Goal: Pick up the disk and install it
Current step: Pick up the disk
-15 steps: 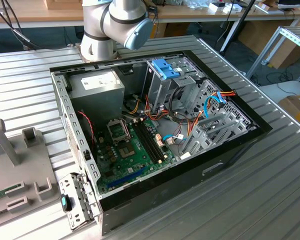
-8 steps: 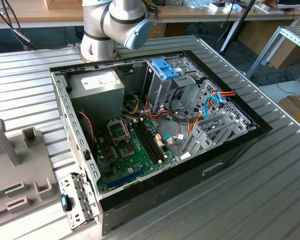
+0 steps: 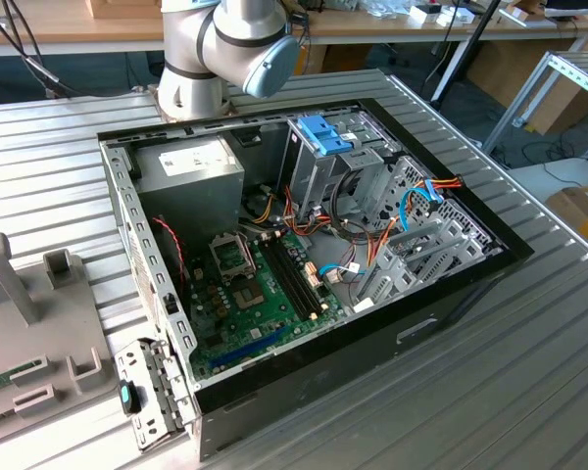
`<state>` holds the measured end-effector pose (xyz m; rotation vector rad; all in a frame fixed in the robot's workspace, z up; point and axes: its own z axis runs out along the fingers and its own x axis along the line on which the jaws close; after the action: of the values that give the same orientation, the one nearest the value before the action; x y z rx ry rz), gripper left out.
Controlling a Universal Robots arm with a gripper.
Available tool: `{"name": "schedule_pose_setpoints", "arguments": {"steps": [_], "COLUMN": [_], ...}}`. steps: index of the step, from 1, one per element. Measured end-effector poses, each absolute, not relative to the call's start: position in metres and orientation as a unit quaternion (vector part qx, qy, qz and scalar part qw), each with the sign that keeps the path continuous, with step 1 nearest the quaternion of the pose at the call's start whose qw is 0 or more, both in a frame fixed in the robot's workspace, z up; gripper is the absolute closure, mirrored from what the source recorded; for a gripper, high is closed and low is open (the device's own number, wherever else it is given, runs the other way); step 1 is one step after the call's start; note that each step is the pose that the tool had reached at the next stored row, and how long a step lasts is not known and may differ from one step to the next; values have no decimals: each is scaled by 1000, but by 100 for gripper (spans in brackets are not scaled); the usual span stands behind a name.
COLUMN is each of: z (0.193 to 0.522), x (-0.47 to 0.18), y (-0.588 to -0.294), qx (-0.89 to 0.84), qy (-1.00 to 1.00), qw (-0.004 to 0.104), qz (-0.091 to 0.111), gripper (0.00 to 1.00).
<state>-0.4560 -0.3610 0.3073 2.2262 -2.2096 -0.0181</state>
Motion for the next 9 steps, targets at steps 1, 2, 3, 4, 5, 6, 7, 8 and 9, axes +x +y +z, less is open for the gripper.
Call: {"name": "schedule_pose_setpoints", "arguments": {"steps": [1, 2, 3, 4, 5, 6, 7, 8, 9], "z": [307, 307, 307, 307, 309, 311, 312, 312, 312], "x": [-456, -456, -456, -456, -456, -456, -456, -456, -456], "y": [-361, -361, -361, -361, -361, -361, -361, -361, -361], "qx": [710, 710, 710, 710, 710, 710, 710, 710, 710], "qy": [-704, -704, -704, -704, -704, -704, -704, -704, -704], "qw": [2, 2, 2, 2, 2, 2, 2, 2, 2], "qz": [-6, -6, -6, -6, -6, -6, -6, -6, -6], "gripper": [57, 57, 57, 57, 57, 57, 57, 57, 57]}}
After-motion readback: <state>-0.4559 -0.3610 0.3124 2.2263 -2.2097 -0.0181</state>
